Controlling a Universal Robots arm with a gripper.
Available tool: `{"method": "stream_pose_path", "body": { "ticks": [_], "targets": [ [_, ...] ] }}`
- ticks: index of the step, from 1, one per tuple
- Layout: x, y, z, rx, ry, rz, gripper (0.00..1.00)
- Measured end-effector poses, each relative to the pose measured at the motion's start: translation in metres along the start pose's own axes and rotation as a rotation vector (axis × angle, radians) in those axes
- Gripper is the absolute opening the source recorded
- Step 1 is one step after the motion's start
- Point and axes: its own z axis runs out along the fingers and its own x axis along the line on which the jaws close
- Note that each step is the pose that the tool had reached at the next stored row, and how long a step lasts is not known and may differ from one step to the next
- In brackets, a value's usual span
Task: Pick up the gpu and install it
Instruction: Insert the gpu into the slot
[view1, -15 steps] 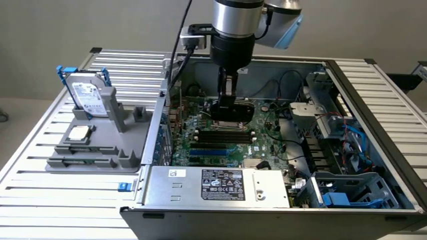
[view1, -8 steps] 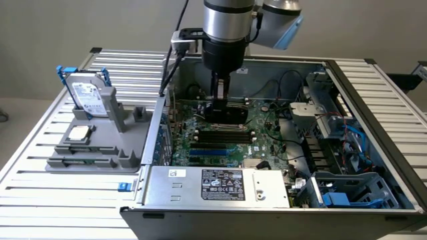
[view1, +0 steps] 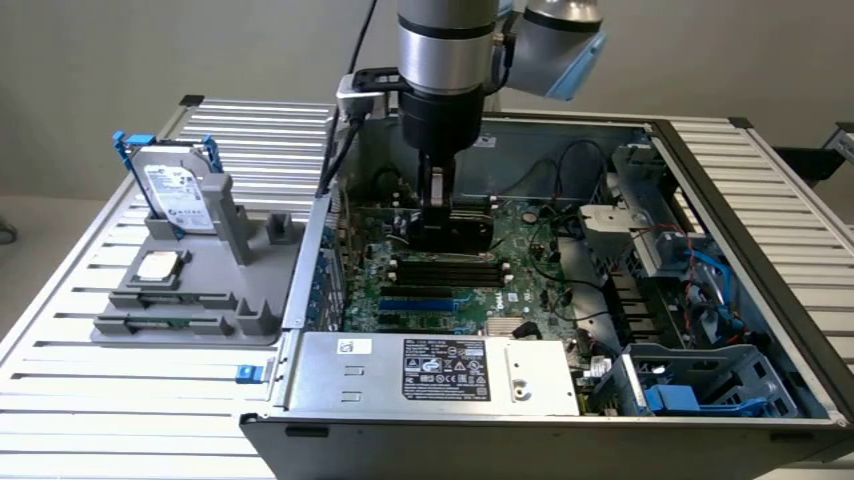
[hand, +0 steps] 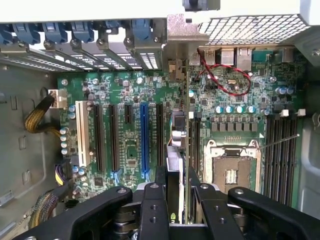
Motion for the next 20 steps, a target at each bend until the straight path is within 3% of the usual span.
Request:
{"method": "stream_pose_path", "body": {
  "ticks": [8,20],
  "targets": [
    [0.003,0.0,0.0119,0.0004,0.0001,-0.01,0.27],
    [0.008,-0.0001,0.0139,0.0005,0.0,-0.012,0.27]
  ]
}}
